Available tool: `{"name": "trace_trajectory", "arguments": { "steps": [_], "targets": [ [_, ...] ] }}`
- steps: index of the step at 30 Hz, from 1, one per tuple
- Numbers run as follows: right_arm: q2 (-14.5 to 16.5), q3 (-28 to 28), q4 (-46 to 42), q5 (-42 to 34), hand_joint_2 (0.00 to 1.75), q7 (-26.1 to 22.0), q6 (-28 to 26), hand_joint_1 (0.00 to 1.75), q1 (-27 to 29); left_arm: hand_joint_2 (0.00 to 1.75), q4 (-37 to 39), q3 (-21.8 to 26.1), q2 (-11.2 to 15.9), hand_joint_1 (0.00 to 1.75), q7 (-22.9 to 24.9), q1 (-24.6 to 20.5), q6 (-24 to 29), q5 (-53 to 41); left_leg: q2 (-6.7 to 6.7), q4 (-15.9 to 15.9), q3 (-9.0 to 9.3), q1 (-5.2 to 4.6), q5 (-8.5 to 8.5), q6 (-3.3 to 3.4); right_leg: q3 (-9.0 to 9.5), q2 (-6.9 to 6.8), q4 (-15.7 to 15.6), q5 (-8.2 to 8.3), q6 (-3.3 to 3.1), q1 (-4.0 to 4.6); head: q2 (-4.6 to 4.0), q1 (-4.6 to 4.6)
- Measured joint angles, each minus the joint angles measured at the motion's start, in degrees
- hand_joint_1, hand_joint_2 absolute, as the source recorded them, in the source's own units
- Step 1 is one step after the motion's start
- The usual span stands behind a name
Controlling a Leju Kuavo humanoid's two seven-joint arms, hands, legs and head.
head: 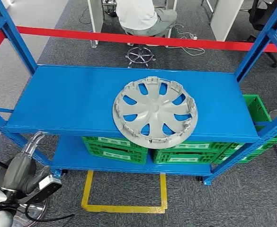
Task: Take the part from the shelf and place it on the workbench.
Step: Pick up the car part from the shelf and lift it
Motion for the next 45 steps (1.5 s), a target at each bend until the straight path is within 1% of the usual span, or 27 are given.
{"name": "trace_trajectory", "arguments": {
  "steps": [2,3,5,7,9,11,13,15,16,17,18,20,22,24,26,27,29,31,32,33,35,37,39,41,42,43,45],
  "targets": [
    [-0.01,-0.01,0.00,0.02,0.00,0.12,-0.02,0.00,0.04,0.00,0.00,-0.51,0.16,0.00,0.32,-0.24,-0.11,-0.53,0.13,0.00,0.18,-0.36,-0.10,0.18,0.83,-0.02,-1.97,1.77,-0.59,0.39,0.00,0.02],
    [-0.01,-0.01,0.00,0.03,0.00,0.23,-0.04,0.00,0.07,0.00,-0.01,-1.02,0.33,0.00,0.65,-0.50,-0.22,-1.06,0.27,0.00,0.39,-0.70,-0.21,0.33,2.09,-0.11,-4.74,3.72,-1.27,0.81,0.00,0.02],
    [-0.07,-0.01,-0.01,0.09,0.00,0.39,-0.07,0.00,-0.04,0.00,-0.01,-1.91,0.69,0.00,1.28,-1.03,-0.32,-2.06,0.60,0.06,0.78,-1.29,-0.52,0.53,5.95,-1.01,-12.69,7.25,-2.98,1.80,0.00,-0.06],
    [-0.16,0.00,-0.01,0.24,0.00,0.51,-0.08,0.00,-0.29,0.00,-0.01,-2.68,1.08,0.00,2.00,-1.49,-0.51,-3.09,1.00,0.17,0.75,-1.56,-0.69,0.41,8.34,-1.75,-17.22,8.19,-3.83,2.40,0.00,-0.16],
    [-0.19,0.01,0.00,0.43,0.00,0.63,-0.04,0.00,-0.35,0.00,0.00,-3.41,1.38,0.00,2.64,-1.92,-0.75,-4.02,1.44,0.15,0.65,-1.57,-0.71,0.04,8.80,-1.45,-18.02,8.13,-3.77,2.38,0.00,-0.20],
    [-0.11,0.00,-0.01,0.62,0.00,0.74,0.01,0.00,-0.25,0.00,0.01,-4.06,1.70,0.00,3.13,-2.51,-0.92,-4.67,1.03,1.06,0.53,-1.47,-1.74,-0.61,9.15,-1.07,-18.88,8.52,-3.73,1.94,0.00,-0.28],
    [-0.05,-0.02,-0.01,0.77,0.00,0.79,0.08,0.00,-0.35,0.00,0.08,-4.56,2.09,0.00,3.65,-3.12,-1.13,-5.13,0.00,6.00,-1.36,-1.04,-4.82,-1.46,9.47,-0.71,-19.55,8.84,-3.71,1.45,0.00,-0.39],
    [-0.05,-0.03,-0.01,0.88,0.00,0.82,0.17,0.00,-0.48,0.00,0.27,-5.03,2.32,0.00,4.08,-3.55,-1.39,-5.44,-0.40,13.38,-4.73,-0.32,-8.08,-2.21,9.49,-0.25,-19.60,8.87,-3.71,1.22,0.00,-0.46],
    [-0.05,-0.03,0.00,0.96,0.00,0.85,0.23,0.00,-0.49,0.00,0.39,-5.27,2.39,0.00,4.23,-3.72,-1.52,-5.56,-0.40,15.52,-5.84,0.07,-8.44,-2.57,9.54,0.02,-19.58,8.84,-3.61,1.10,0.00,-0.47],
    [-0.04,-0.03,0.00,1.02,0.00,0.89,0.26,0.00,-0.48,0.00,0.49,-5.49,2.45,0.00,4.33,-3.90,-1.63,-5.66,-0.41,15.56,-6.02,0.44,-7.55,-2.92,9.62,0.34,-19.53,8.80,-3.43,0.91,0.00,-0.46],
    [-0.02,-0.03,0.00,1.07,0.00,0.91,0.28,0.00,-0.47,0.00,0.56,-5.70,2.51,0.00,4.41,-4.11,-1.75,-5.77,-0.44,13.44,-5.21,0.80,-5.57,-3.28,9.73,0.69,-19.43,8.71,-3.16,0.66,0.00,-0.47],
    [0.00,-0.03,-0.01,1.14,0.00,0.94,0.34,0.00,-0.51,0.00,0.70,-6.06,2.68,0.00,4.62,-4.64,-1.97,-5.95,-1.18,6.11,-2.11,1.41,-1.23,-4.04,9.81,1.40,-18.95,8.35,-2.27,0.24,0.00,-0.54],
    [-0.02,-0.03,-0.01,1.19,0.00,0.94,0.37,0.00,-0.63,0.00,0.89,-6.33,2.83,0.00,4.86,-5.14,-2.13,-6.05,-2.08,1.50,-0.26,1.57,-0.04,-3.72,9.30,2.06,-18.32,8.18,-1.24,0.17,0.00,-0.63],
    [-0.03,-0.02,0.00,1.22,0.00,0.94,0.37,0.00,-0.57,0.00,1.04,-6.56,2.88,0.00,5.03,-5.43,-2.18,-6.13,-2.12,1.01,-0.28,1.36,-0.47,-2.52,8.77,2.50,-18.18,8.40,-0.46,0.13,0.00,-0.55],
    [-0.03,-0.01,0.00,1.27,0.00,0.96,0.36,0.00,-0.38,0.00,1.10,-6.80,2.88,0.00,5.07,-5.71,-2.22,-6.23,-1.63,1.03,-0.39,1.29,-0.31,-1.48,8.18,1.95,-17.50,7.86,-0.01,0.01,0.00,-0.33],
    [-0.03,-0.01,0.00,1.34,0.00,0.97,0.35,0.00,-0.40,0.00,1.13,-6.92,2.88,0.00,5.14,-5.91,-2.33,-6.33,-1.34,0.96,-0.39,1.27,-0.23,-1.03,7.31,1.37,-15.83,6.86,0.12,0.02,0.00,-0.16],
    [-0.03,0.00,0.00,1.58,0.00,1.03,0.38,0.00,-0.58,0.00,1.44,-7.20,2.93,0.00,5.49,-6.44,-2.83,-6.65,-0.74,0.90,-0.43,1.00,-0.20,-0.39,3.86,0.26,-8.83,3.56,0.24,0.09,0.00,0.14],
    [-0.03,0.01,0.00,1.81,0.00,1.23,0.43,0.00,-0.65,0.00,2.15,-7.51,3.00,0.00,6.08,-7.22,-3.54,-7.19,-0.15,0.90,-0.44,0.57,-0.25,-0.10,0.36,0.03,-1.96,1.41,0.06,0.25,0.00,0.19],
    [-0.03,0.01,0.00,1.96,0.00,1.37,0.48,0.00,-0.64,0.00,2.62,-7.68,3.05,0.00,6.37,-7.78,-3.90,-7.59,0.07,0.91,-0.40,0.36,-0.29,-0.04,-0.12,0.02,-1.24,1.85,-0.21,0.43,0.00,0.20],
    [-0.03,0.01,0.00,2.13,0.00,1.50,0.54,0.00,-0.64,0.00,3.11,-7.91,3.12,0.00,6.71,-8.46,-4.26,-8.08,0.23,0.91,-0.32,0.17,-0.32,0.02,0.54,-0.02,-2.83,3.31,-0.62,0.67,0.00,0.20],
    [-0.05,0.01,0.00,2.54,0.00,1.74,0.74,0.00,-0.76,0.00,4.22,-8.52,3.29,0.00,7.26,-10.04,-4.87,-9.08,0.51,0.90,-0.13,-0.18,-0.42,0.11,4.23,-0.74,-10.48,7.12,-1.93,1.40,0.00,0.18],
    [-0.09,0.04,0.00,2.82,0.00,1.93,0.94,0.00,-1.11,0.00,5.53,-9.22,3.40,0.00,7.74,-11.52,-5.20,-10.13,0.84,0.97,-0.20,-0.48,-0.48,-0.02,7.24,-1.72,-16.36,8.74,-2.91,2.05,0.00,0.12],
    [-0.12,0.07,0.00,3.00,0.00,2.08,1.03,0.00,-1.35,0.00,6.90,-10.02,3.42,0.00,8.15,-12.76,-5.31,-11.23,1.33,0.92,-0.38,-0.56,-0.38,-0.41,7.76,-1.74,-17.61,8.68,-3.10,2.30,0.00,0.08],
    [-0.02,0.10,0.00,3.29,0.00,2.29,1.03,0.00,-1.37,0.00,7.97,-10.86,3.41,0.00,8.47,-13.94,-5.27,-12.16,1.42,1.14,-0.34,-0.50,-0.82,-0.94,8.05,-1.22,-18.40,9.10,-3.23,1.91,0.00,0.01],
    [0.03,0.10,-0.01,3.44,0.00,2.39,0.99,0.00,-1.43,0.00,8.43,-11.20,3.43,0.00,8.58,-14.55,-5.25,-12.49,1.01,2.27,-0.75,-0.45,-1.72,-1.25,8.30,-1.00,-18.87,9.34,-3.36,1.67,0.00,-0.07],
    [0.08,0.11,-0.01,3.56,0.00,2.45,0.98,0.00,-1.53,0.00,8.91,-11.47,3.45,0.00,8.70,-15.07,-5.22,-12.74,0.48,4.55,-1.73,-0.33,-3.12,-1.57,8.53,-0.76,-19.27,9.54,-3.45,1.42,0.00,-0.17],
    [0.10,0.11,-0.02,3.69,0.00,2.49,0.95,0.00,-1.71,0.00,9.93,-11.95,3.49,0.00,8.96,-15.71,-5.21,-13.08,-0.30,11.52,-5.08,0.06,-6.32,-2.13,8.60,-0.22,-19.39,9.58,-3.58,1.38,0.00,-0.27]
  ]
}}
